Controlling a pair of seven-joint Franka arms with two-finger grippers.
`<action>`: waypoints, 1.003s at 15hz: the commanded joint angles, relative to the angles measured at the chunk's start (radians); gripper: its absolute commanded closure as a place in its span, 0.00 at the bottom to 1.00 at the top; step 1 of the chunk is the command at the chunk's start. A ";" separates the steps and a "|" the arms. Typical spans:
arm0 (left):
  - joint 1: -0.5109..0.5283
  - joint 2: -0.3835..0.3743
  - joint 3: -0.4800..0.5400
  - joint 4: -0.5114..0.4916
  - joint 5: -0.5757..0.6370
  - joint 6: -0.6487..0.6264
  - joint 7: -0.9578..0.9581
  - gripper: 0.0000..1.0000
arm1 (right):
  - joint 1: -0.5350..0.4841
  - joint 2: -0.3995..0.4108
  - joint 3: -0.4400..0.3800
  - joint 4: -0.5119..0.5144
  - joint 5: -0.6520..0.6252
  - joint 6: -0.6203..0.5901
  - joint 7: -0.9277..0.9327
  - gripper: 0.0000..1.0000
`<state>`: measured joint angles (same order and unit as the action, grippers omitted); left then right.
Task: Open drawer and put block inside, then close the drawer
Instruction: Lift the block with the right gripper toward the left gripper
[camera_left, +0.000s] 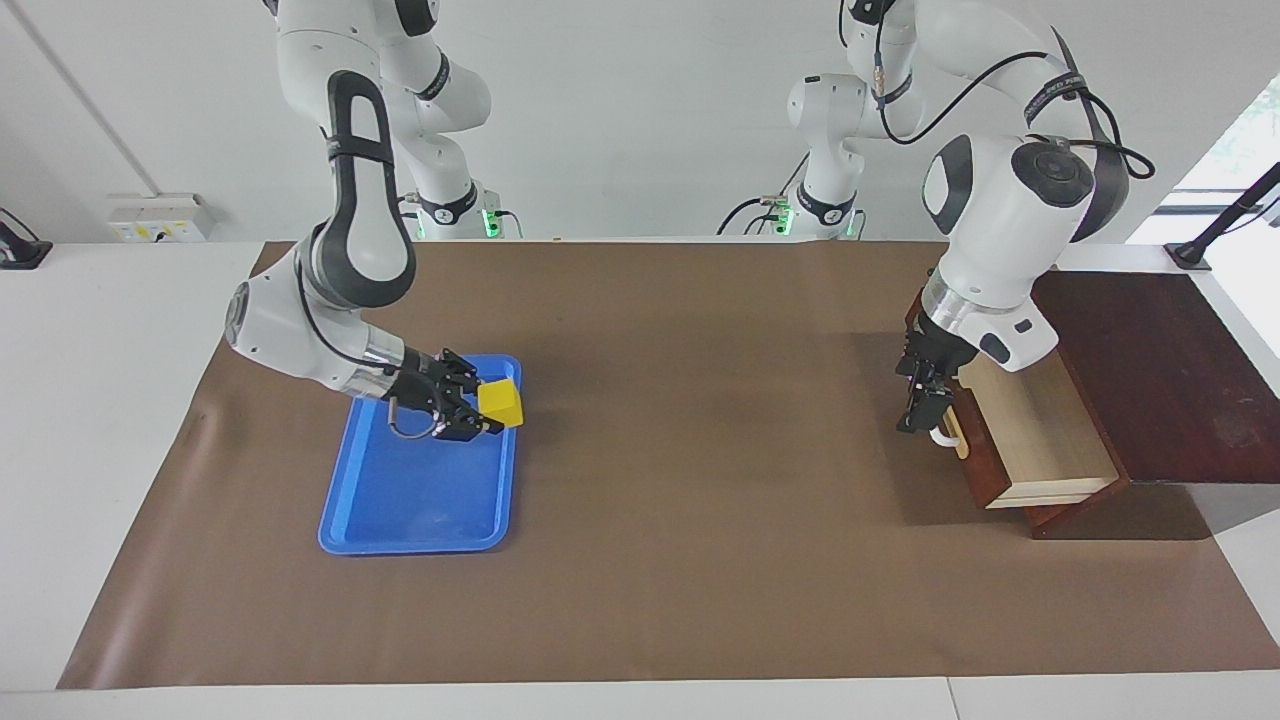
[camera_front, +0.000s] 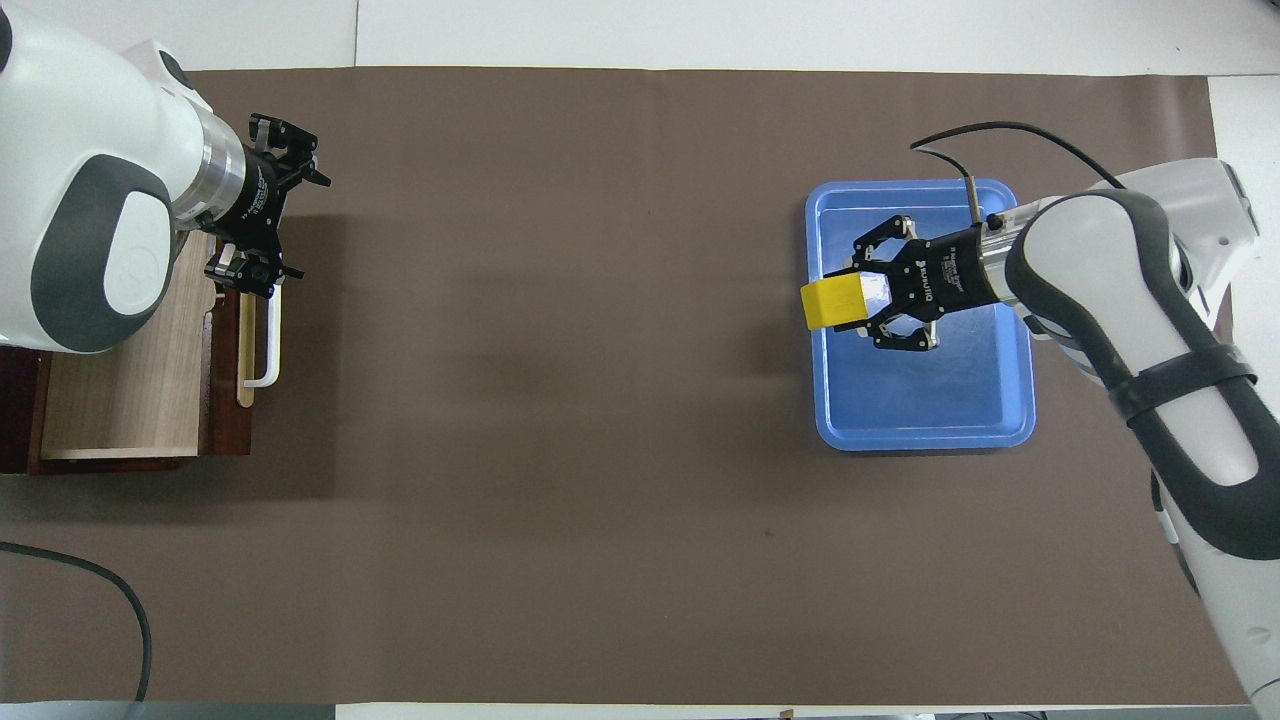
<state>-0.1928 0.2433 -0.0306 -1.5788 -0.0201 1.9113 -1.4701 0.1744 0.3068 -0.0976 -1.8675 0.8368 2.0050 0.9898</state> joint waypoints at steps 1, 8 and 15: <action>-0.010 0.007 0.002 0.016 -0.014 0.000 -0.091 0.00 | 0.075 -0.009 0.001 0.010 -0.025 0.060 0.099 1.00; -0.094 0.019 0.000 0.069 -0.014 -0.028 -0.519 0.00 | 0.243 0.067 0.001 0.197 -0.070 0.138 0.504 1.00; -0.281 0.143 0.011 0.270 -0.012 -0.181 -0.659 0.00 | 0.346 0.185 0.002 0.367 -0.067 0.221 0.661 1.00</action>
<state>-0.4307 0.3206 -0.0422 -1.4007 -0.0225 1.7895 -2.1033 0.5067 0.4294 -0.0959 -1.5952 0.7836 2.2190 1.6020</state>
